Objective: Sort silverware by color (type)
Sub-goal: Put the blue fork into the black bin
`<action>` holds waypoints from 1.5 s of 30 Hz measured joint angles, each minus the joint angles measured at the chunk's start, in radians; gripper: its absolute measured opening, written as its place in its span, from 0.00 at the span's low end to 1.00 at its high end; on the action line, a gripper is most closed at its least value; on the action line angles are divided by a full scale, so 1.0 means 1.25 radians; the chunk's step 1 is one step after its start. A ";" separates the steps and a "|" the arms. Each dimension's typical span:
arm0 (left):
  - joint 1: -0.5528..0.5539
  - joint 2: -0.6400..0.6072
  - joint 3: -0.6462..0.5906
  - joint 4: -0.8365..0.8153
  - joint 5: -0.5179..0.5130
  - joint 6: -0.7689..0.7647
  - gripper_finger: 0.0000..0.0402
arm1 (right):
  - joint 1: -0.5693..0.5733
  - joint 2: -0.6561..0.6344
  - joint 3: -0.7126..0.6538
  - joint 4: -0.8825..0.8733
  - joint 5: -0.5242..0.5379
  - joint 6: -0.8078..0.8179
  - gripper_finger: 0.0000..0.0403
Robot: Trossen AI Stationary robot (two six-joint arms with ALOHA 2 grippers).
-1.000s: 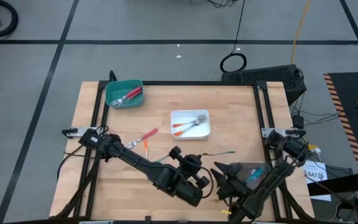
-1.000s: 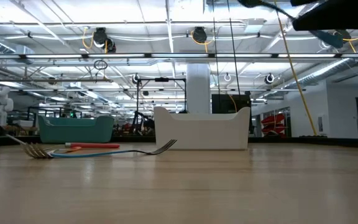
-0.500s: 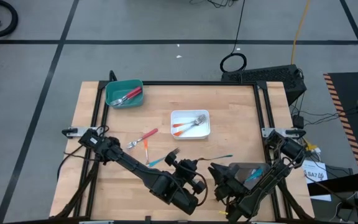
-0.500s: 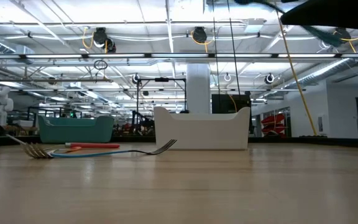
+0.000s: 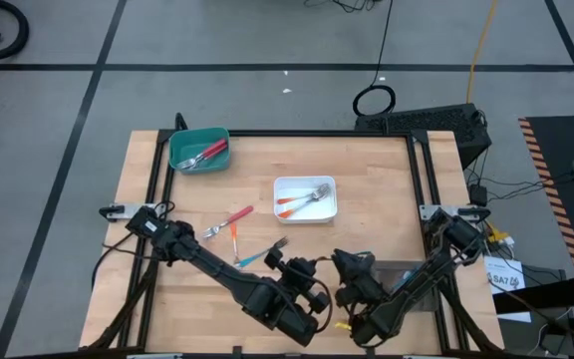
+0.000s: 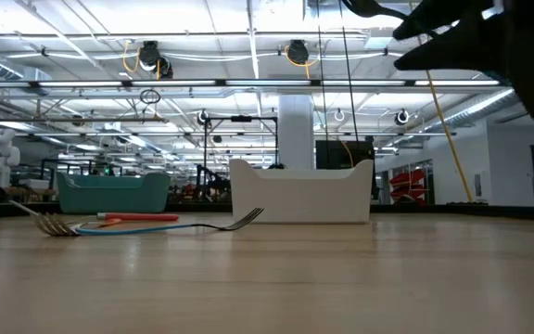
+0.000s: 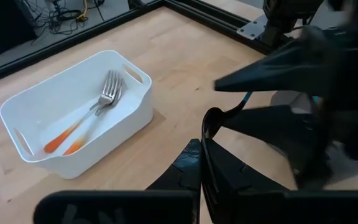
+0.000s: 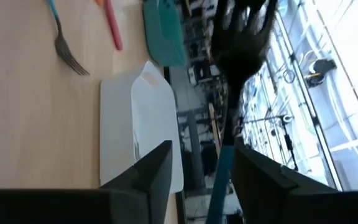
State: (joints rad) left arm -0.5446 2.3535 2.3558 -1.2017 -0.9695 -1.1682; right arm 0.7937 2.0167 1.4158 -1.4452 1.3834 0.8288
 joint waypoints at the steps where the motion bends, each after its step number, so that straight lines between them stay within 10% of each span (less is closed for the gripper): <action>1: -0.001 0.000 0.000 0.000 0.001 -0.001 0.04 | -0.005 0.000 0.000 0.000 -0.006 -0.002 0.35; 14: 0.000 0.001 -0.001 -0.002 0.028 -0.010 0.04 | -0.016 -0.002 0.000 0.000 -0.040 0.003 0.02; 22: 0.001 0.002 -0.002 0.000 0.013 0.062 0.08 | -0.016 -0.001 0.001 -0.015 -0.065 0.002 0.01; 33: -0.010 -0.003 0.000 0.043 -0.092 0.223 0.43 | -0.006 -0.010 -0.001 -0.098 -0.203 0.023 0.00; 45: -0.067 -0.041 0.000 0.041 -0.091 0.435 0.48 | 0.030 -0.261 0.000 -0.098 -0.490 -0.028 0.00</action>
State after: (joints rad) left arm -0.6282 2.3024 2.3562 -1.1501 -1.0827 -0.6242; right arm 0.8318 1.6902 1.4158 -1.5680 0.7705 0.7941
